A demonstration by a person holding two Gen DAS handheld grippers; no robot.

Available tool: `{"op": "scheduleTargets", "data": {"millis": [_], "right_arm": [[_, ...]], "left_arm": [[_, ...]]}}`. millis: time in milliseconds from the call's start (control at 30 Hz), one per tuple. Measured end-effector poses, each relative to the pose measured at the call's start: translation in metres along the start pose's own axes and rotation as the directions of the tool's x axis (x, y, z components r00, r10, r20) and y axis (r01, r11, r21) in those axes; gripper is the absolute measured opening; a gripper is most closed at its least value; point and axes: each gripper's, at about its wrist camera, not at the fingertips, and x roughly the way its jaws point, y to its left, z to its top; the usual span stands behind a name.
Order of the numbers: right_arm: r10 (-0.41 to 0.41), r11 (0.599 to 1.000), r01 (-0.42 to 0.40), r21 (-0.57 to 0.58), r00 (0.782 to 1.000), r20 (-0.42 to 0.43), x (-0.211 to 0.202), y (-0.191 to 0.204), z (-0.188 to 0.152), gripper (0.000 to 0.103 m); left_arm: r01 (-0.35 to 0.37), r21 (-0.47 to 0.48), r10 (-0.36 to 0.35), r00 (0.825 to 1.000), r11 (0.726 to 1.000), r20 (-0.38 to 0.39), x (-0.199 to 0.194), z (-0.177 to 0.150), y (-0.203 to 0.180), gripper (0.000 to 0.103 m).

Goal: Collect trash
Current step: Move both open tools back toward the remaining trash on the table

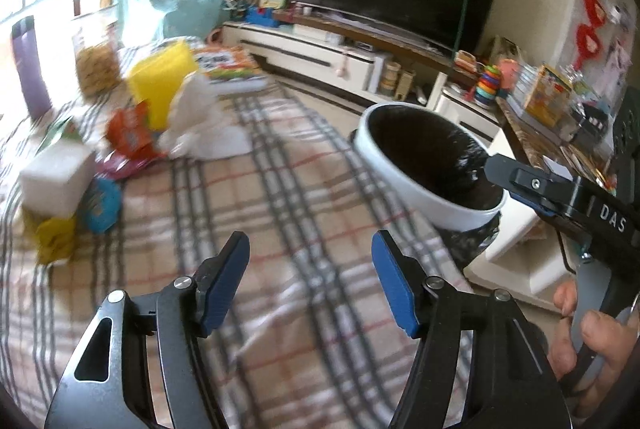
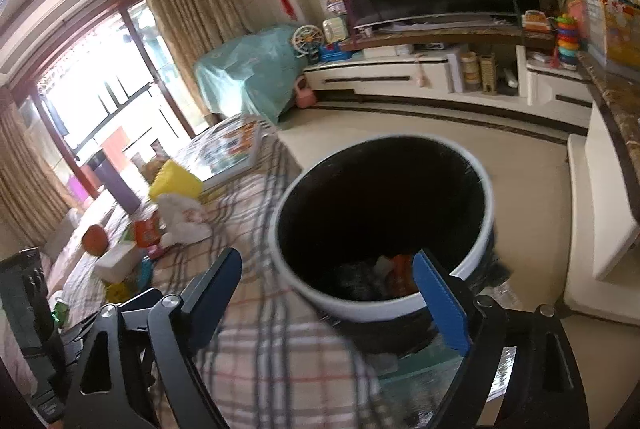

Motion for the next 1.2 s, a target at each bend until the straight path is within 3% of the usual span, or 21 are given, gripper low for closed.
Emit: {"op": "scheduleTargets", "data": {"millis": [600, 1200], "right_arm": [[0.107, 0.99, -0.116, -0.075, 0.989, -0.106, 0.033, 0.073, -0.043, 0.089], [0.161, 0.973, -0.185, -0.14, 0.972, -0.171, 0.076, 0.121, -0.045, 0.089]], "left_arm": [[-0.126, -0.148, 0.126, 0.992, 0.981, -0.01, -0.039, -0.044, 0.093, 0.065], [-0.212, -0.227, 0.212, 0.977, 0.95, -0.027, -0.044, -0.046, 0.153, 0.066]]}}
